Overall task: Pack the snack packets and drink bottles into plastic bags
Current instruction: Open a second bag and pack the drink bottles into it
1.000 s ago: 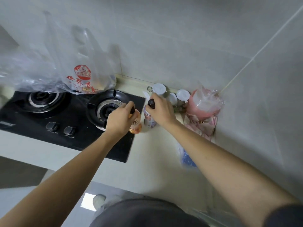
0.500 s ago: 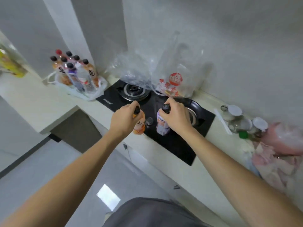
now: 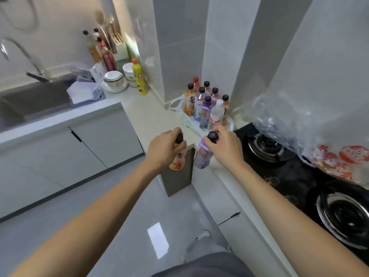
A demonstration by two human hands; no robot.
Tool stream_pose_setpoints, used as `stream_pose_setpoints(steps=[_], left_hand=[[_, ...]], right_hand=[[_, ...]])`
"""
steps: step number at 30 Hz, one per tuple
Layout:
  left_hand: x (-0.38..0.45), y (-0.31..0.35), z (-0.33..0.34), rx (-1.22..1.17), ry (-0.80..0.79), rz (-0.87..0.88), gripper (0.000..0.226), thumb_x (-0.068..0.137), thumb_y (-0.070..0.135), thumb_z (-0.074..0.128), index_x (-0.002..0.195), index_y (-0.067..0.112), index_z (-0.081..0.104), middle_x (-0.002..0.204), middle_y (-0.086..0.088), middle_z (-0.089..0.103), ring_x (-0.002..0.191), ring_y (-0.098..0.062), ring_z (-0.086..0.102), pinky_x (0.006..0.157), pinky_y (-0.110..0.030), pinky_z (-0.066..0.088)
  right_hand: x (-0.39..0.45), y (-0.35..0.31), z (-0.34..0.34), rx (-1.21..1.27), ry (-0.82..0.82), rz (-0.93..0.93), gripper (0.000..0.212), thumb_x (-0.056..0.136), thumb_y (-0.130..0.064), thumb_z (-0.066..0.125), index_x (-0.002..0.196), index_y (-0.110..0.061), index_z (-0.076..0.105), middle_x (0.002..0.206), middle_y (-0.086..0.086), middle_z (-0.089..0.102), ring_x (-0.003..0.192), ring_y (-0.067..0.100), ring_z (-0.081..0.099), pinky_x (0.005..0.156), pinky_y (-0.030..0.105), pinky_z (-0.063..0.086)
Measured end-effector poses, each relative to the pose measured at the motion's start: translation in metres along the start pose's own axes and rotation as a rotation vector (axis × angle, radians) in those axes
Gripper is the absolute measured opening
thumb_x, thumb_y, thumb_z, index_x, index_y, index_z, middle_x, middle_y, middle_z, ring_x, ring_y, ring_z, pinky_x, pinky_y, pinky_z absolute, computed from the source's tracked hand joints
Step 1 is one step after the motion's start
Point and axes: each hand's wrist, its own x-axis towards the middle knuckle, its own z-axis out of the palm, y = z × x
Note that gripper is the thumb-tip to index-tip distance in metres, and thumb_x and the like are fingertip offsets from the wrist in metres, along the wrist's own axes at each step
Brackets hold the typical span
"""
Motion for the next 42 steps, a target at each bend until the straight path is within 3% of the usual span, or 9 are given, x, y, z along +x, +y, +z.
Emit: stream_pose_setpoints(steps=[4, 8, 12, 16, 25, 30, 38, 42], left_hand=[[0.054, -0.052, -0.009, -0.005, -0.001, -0.055, 0.017, 0.098, 0.039, 0.057, 0.100, 0.023, 0.051, 0.090, -0.001, 0.065, 0.078, -0.026, 0.059, 0.062, -0.038, 0.050], [0.110, -0.099, -0.015, -0.043, -0.013, -0.120, 0.017, 0.097, 0.039, 0.058, 0.099, 0.023, 0.051, 0.090, -0.002, 0.064, 0.080, -0.027, 0.060, 0.064, -0.042, 0.053], [0.162, -0.141, -0.017, -0.058, -0.031, -0.172, 0.016, 0.096, 0.039, 0.059, 0.098, 0.025, 0.051, 0.089, 0.000, 0.064, 0.081, -0.028, 0.059, 0.066, -0.046, 0.053], [0.205, -0.180, -0.013, -0.077, -0.051, -0.203, 0.015, 0.095, 0.035, 0.060, 0.098, 0.023, 0.052, 0.089, 0.000, 0.064, 0.082, -0.029, 0.059, 0.067, -0.045, 0.052], [0.303, -0.248, -0.005, -0.155, -0.139, -0.094, 0.019, 0.091, 0.034, 0.064, 0.092, 0.020, 0.052, 0.083, -0.006, 0.064, 0.078, -0.033, 0.056, 0.064, -0.044, 0.048], [0.343, -0.279, -0.003, -0.167, -0.206, 0.033, 0.019, 0.092, 0.035, 0.065, 0.095, 0.019, 0.054, 0.084, -0.008, 0.065, 0.077, -0.033, 0.056, 0.063, -0.043, 0.048], [0.360, -0.312, 0.007, -0.245, -0.282, 0.122, 0.016, 0.092, 0.032, 0.064, 0.093, 0.021, 0.052, 0.082, -0.003, 0.063, 0.074, -0.029, 0.055, 0.064, -0.043, 0.048], [0.364, -0.312, 0.010, -0.243, -0.288, 0.159, 0.016, 0.092, 0.034, 0.063, 0.094, 0.023, 0.052, 0.082, -0.001, 0.063, 0.074, -0.028, 0.056, 0.063, -0.041, 0.049]], right_hand=[[0.069, -0.021, 0.053, 0.027, -0.033, -0.070, 0.026, 0.090, -0.039, 0.075, 0.101, -0.023, 0.057, 0.091, -0.005, 0.069, 0.083, 0.019, 0.066, 0.068, 0.040, 0.057], [0.139, -0.038, 0.092, 0.040, -0.084, -0.092, 0.025, 0.091, -0.037, 0.074, 0.102, -0.020, 0.058, 0.089, -0.006, 0.066, 0.083, 0.019, 0.063, 0.066, 0.034, 0.050], [0.199, -0.051, 0.122, 0.028, -0.141, -0.077, 0.024, 0.091, -0.036, 0.073, 0.099, -0.021, 0.055, 0.090, 0.000, 0.067, 0.083, 0.026, 0.063, 0.066, 0.039, 0.051], [0.243, -0.059, 0.151, 0.001, -0.169, -0.053, 0.024, 0.091, -0.034, 0.072, 0.097, -0.022, 0.052, 0.087, -0.004, 0.060, 0.081, 0.025, 0.058, 0.063, 0.035, 0.041], [0.320, -0.076, 0.213, -0.090, -0.154, 0.081, 0.025, 0.092, -0.038, 0.072, 0.100, -0.020, 0.057, 0.091, 0.003, 0.069, 0.082, 0.027, 0.063, 0.066, 0.038, 0.051], [0.344, -0.092, 0.236, -0.110, -0.125, 0.171, 0.026, 0.093, -0.036, 0.074, 0.101, -0.017, 0.057, 0.094, 0.005, 0.071, 0.084, 0.026, 0.065, 0.067, 0.035, 0.048], [0.353, -0.096, 0.264, -0.148, -0.069, 0.230, 0.030, 0.093, -0.037, 0.073, 0.094, -0.021, 0.047, 0.082, -0.002, 0.060, 0.078, 0.025, 0.063, 0.063, 0.034, 0.043], [0.352, -0.094, 0.269, -0.140, -0.046, 0.269, 0.032, 0.091, -0.040, 0.073, 0.093, -0.023, 0.045, 0.083, 0.000, 0.062, 0.075, 0.026, 0.062, 0.063, 0.041, 0.052]])
